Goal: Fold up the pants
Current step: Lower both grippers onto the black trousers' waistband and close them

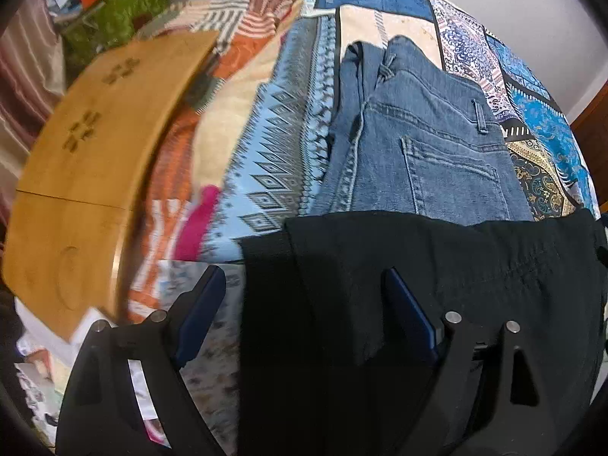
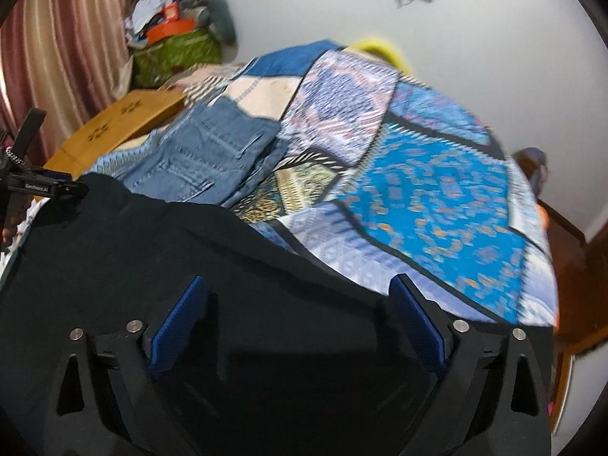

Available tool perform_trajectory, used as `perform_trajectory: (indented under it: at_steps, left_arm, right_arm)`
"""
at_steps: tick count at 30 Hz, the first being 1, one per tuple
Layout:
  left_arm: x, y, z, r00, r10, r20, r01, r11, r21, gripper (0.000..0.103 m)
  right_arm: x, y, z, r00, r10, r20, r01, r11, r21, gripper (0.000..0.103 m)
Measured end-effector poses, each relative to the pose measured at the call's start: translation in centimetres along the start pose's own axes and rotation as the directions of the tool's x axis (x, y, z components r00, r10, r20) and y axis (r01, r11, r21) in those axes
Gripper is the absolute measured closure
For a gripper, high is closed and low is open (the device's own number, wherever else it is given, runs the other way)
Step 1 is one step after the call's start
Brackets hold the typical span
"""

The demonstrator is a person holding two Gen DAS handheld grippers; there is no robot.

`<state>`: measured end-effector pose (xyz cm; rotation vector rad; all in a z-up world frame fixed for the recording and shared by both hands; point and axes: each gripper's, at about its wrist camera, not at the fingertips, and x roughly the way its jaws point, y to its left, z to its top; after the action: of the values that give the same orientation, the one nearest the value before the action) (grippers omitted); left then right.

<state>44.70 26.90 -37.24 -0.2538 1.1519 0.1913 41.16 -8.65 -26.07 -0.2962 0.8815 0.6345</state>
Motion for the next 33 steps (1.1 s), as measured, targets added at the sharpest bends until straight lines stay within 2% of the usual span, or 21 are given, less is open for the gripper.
perform_trajectory:
  at_steps: [3,6,8,9,10,11,13,14,16,20,22,25,33]
  left_arm:
    - [0.8,0.0,0.3,0.999,-0.044,-0.027,0.043,0.999,-0.03,0.02]
    - [1.3,-0.2,0.9,0.996,-0.062,-0.058,0.059,0.997,-0.04,0.029]
    - [1.6,-0.5,1.2,0.993,-0.085,-0.083,0.082,0.996,-0.04,0.045]
    - [1.5,-0.6,1.3,0.993,-0.081,-0.083,0.077,0.996,-0.047,0.047]
    - [1.2,-0.8,1.3,0.994,-0.078,-0.079,0.075,0.996,-0.045,0.054]
    - [0.9,-0.9,1.4,0.995,-0.07,-0.075,0.068,0.997,-0.032,0.063]
    - [-0.1,-1.2,1.4,0.998,-0.049,-0.047,0.049,0.999,0.009,0.077]
    - [-0.5,-1.1,1.3,0.998,-0.046,-0.042,0.047,0.999,0.025,0.082]
    - [-0.9,-0.8,1.2,0.998,-0.039,-0.044,0.04,0.999,0.034,0.085]
    - [-2.3,-0.3,1.4,1.0,-0.019,-0.005,0.019,1.0,0.014,0.086]
    - [-2.4,-0.5,1.6,1.0,-0.001,-0.003,0.001,1.0,0.024,0.086]
    - [-3.3,-1.1,1.3,1.0,0.025,0.008,-0.025,0.998,0.059,0.087]
    - [-11.1,-1.2,-1.1,0.99,-0.033,0.138,0.024,0.997,0.068,0.088]
  right_arm:
    - [2.2,0.1,0.5,0.999,0.025,-0.046,-0.025,1.0,0.001,0.015]
    - [3.5,-0.2,0.5,0.993,0.085,-0.086,-0.083,0.996,0.027,0.025]
    - [3.9,-0.5,0.4,0.986,0.132,-0.099,-0.126,0.99,0.065,0.034]
    - [4.0,-0.7,0.4,0.984,0.148,-0.1,-0.141,0.987,0.077,0.041]
    - [3.8,-0.6,0.3,0.982,0.162,-0.099,-0.155,0.985,0.077,0.052]
    - [3.6,-0.3,0.2,0.982,0.164,-0.098,-0.158,0.985,0.071,0.057]
    - [3.0,0.2,0.0,0.982,0.157,-0.105,-0.152,0.987,0.053,0.081]
    - [2.9,0.3,0.1,0.984,0.147,-0.106,-0.143,0.989,0.039,0.086]
    - [2.3,0.6,0.0,0.987,0.126,-0.098,-0.127,0.992,0.005,0.095]
    - [1.7,0.3,-0.3,0.998,0.041,-0.037,-0.042,0.999,-0.019,0.099]
    - [1.6,-0.2,-0.3,0.999,0.04,-0.009,-0.04,0.999,0.017,0.099]
    - [1.6,0.1,-0.2,1.0,0.024,-0.01,-0.023,0.999,0.027,0.099]
    - [-4.1,1.1,-0.2,0.996,0.05,0.072,-0.052,0.998,0.029,0.099]
